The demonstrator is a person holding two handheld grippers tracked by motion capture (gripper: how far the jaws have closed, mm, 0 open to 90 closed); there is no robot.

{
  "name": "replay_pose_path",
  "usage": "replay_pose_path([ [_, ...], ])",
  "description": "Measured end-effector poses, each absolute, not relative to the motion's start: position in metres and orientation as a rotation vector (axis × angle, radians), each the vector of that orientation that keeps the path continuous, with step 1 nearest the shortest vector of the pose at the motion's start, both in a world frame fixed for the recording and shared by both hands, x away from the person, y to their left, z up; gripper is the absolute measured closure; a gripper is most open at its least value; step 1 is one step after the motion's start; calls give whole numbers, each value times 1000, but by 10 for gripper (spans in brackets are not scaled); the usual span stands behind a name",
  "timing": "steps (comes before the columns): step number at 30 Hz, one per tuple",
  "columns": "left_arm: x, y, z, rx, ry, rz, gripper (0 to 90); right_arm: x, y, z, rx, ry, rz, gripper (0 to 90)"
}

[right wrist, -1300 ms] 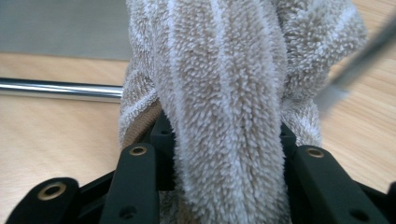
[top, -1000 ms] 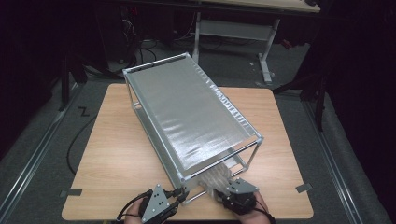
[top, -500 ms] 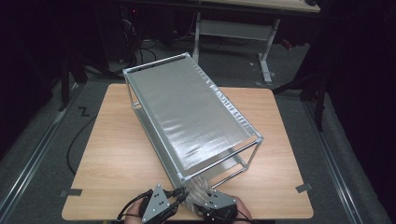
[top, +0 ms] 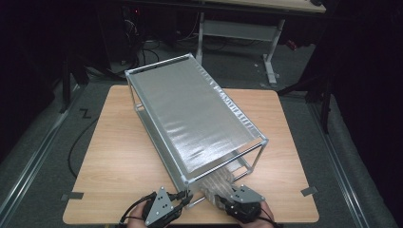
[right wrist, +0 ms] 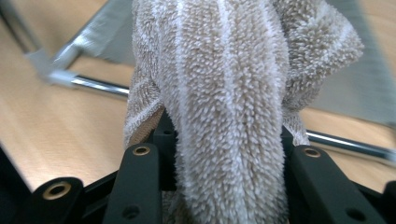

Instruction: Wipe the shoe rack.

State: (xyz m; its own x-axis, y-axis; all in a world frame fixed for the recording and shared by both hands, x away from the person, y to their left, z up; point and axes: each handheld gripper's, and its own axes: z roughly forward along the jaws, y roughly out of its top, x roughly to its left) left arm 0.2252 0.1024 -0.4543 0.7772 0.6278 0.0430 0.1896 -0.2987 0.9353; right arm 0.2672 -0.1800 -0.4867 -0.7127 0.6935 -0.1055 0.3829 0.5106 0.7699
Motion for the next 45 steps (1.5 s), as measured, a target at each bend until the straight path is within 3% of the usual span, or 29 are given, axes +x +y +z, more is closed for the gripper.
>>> replay_pose_path([
  [13, 234, 98, -456, 1860, 612, 479, 787, 263, -227, -465, 1020, 2131, 1130, 604],
  [25, 233, 94, -458, 1857, 614, 495, 751, 242, -257, -406, 1004, 1889, 1284, 605],
  [32, 228, 93, -460, 1859, 634, 528, 658, 241, -243, -384, 919, 1866, 1344, 604],
  [45, 223, 80, -475, 1842, 707, 543, 633, 258, -164, -359, 715, 1965, 1429, 600],
])
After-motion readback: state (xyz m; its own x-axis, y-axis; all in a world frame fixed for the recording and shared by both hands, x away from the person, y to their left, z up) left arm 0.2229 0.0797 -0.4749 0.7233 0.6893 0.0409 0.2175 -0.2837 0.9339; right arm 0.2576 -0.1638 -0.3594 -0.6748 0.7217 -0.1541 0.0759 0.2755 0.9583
